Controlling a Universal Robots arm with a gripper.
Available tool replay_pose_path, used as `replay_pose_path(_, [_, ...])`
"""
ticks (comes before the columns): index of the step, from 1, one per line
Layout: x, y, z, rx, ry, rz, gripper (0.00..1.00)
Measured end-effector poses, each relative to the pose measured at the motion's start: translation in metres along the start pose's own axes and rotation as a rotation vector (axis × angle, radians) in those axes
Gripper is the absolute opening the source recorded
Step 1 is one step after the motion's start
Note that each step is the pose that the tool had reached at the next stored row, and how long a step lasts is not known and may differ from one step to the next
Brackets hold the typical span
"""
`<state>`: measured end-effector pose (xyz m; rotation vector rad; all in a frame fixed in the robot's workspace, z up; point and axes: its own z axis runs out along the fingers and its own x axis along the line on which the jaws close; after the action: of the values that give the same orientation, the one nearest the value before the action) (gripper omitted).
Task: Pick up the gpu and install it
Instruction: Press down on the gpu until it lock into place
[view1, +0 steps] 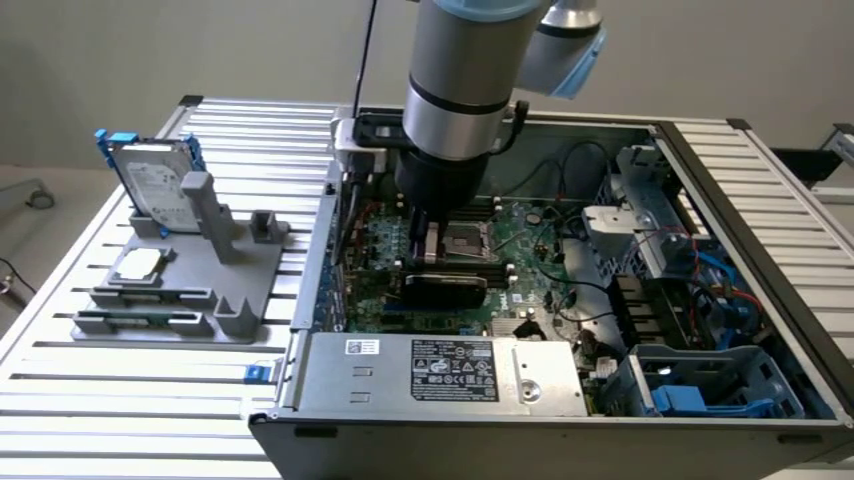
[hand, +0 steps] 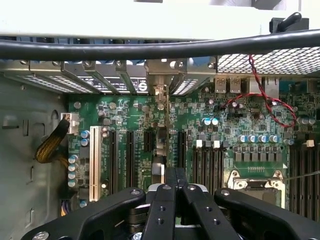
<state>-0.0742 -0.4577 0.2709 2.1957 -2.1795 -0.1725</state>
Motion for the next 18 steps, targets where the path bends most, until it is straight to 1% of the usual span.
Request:
replay_pose_path(7, [-0.0003, -0.0001, 0.0024, 0.0001, 0.0029, 0.0, 0.11])
replay_pose_path(18, [-0.0004, -0.0003, 0.0044, 0.0003, 0.0042, 0.0, 0.11])
